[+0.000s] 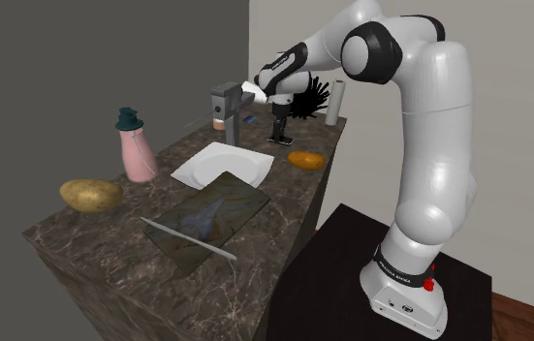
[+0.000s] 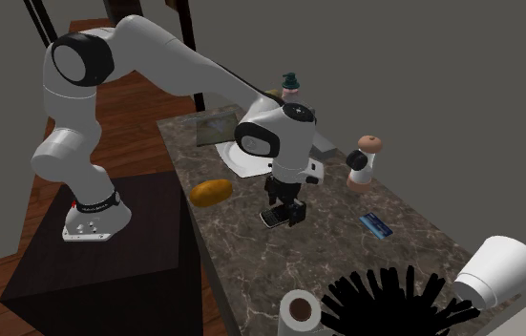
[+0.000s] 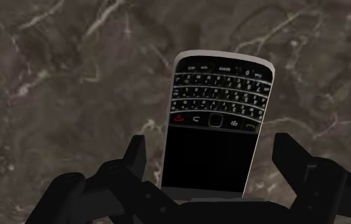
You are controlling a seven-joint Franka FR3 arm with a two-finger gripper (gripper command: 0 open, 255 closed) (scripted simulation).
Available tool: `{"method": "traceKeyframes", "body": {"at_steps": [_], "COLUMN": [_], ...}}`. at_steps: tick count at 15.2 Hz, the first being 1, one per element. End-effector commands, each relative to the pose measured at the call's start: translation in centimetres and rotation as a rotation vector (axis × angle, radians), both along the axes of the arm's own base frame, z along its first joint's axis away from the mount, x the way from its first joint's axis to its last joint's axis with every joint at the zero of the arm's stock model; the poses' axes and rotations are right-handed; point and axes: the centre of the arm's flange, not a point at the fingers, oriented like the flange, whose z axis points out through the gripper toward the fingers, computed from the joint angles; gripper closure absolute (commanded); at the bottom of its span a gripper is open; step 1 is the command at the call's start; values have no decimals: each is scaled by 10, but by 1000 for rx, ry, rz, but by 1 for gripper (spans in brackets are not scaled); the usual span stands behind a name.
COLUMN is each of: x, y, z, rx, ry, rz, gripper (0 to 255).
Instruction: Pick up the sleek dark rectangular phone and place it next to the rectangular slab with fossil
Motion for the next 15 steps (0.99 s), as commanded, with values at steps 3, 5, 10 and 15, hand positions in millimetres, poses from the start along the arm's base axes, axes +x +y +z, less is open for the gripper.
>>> {"method": "traceKeyframes", "body": {"at_steps": [3, 5, 10, 15], "x": [0, 0, 0, 0], "y": [0, 0, 0, 0], "z": [0, 0, 0, 11], "rx": [0, 0, 0, 0], "ry": [0, 0, 0, 0], "rz": [0, 0, 0, 0], "gripper": [0, 255, 255, 255]}}
